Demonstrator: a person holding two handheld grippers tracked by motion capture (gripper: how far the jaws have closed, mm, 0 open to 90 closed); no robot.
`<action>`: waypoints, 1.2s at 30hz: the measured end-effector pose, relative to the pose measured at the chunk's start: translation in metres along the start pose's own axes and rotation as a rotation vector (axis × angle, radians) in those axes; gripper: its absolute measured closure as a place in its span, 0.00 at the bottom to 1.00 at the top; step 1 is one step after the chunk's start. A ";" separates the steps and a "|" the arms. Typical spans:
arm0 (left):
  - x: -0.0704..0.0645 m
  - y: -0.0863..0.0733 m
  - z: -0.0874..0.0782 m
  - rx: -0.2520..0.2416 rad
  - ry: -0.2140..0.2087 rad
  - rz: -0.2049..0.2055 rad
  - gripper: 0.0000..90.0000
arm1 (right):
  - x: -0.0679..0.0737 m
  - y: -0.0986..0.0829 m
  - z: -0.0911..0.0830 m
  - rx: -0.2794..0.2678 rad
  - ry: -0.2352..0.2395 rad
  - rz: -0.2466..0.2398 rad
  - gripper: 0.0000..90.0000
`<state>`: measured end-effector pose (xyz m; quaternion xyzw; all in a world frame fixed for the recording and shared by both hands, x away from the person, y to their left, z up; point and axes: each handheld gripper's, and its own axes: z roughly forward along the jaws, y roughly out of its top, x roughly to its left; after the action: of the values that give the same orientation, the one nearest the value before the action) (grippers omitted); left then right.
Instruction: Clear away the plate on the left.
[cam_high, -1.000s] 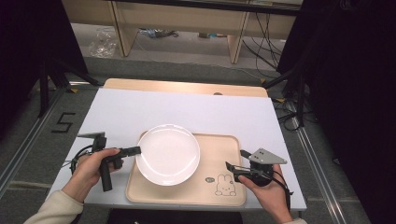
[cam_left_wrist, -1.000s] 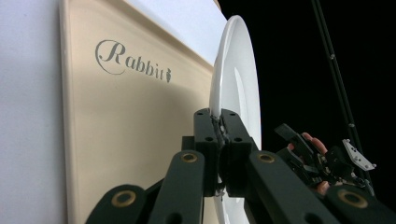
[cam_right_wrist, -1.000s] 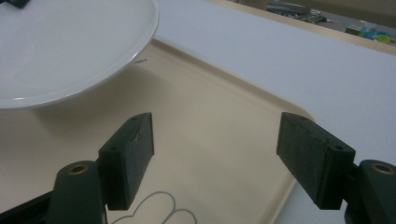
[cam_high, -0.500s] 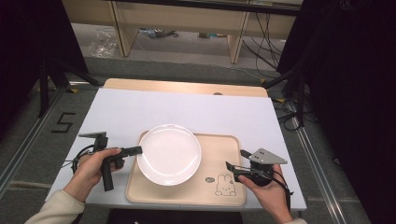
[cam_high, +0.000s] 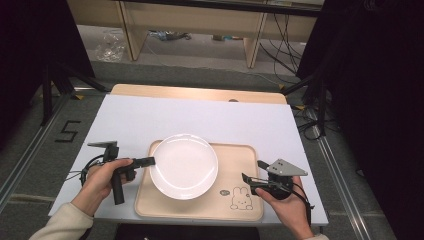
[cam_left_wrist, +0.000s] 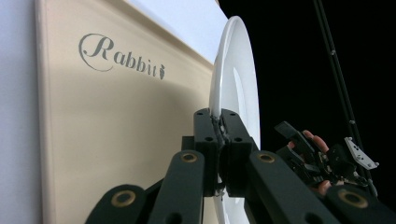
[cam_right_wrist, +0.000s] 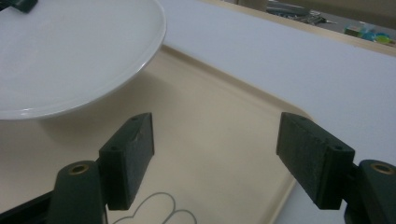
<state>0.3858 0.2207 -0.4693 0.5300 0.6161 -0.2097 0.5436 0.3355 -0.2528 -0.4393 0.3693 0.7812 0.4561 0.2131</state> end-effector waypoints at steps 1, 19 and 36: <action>0.000 0.000 0.000 0.001 0.001 -0.001 0.96 | 0.000 0.000 0.000 0.000 0.000 -0.001 0.32; -0.004 0.000 0.006 0.007 0.008 0.003 0.96 | 0.000 0.000 0.000 0.002 0.000 0.003 0.32; -0.005 -0.001 0.016 0.027 0.021 0.007 0.96 | -0.002 0.000 0.000 -0.011 -0.017 -0.028 0.32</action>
<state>0.3911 0.2050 -0.4704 0.5418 0.6168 -0.2106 0.5308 0.3368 -0.2538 -0.4395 0.3607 0.7819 0.4544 0.2281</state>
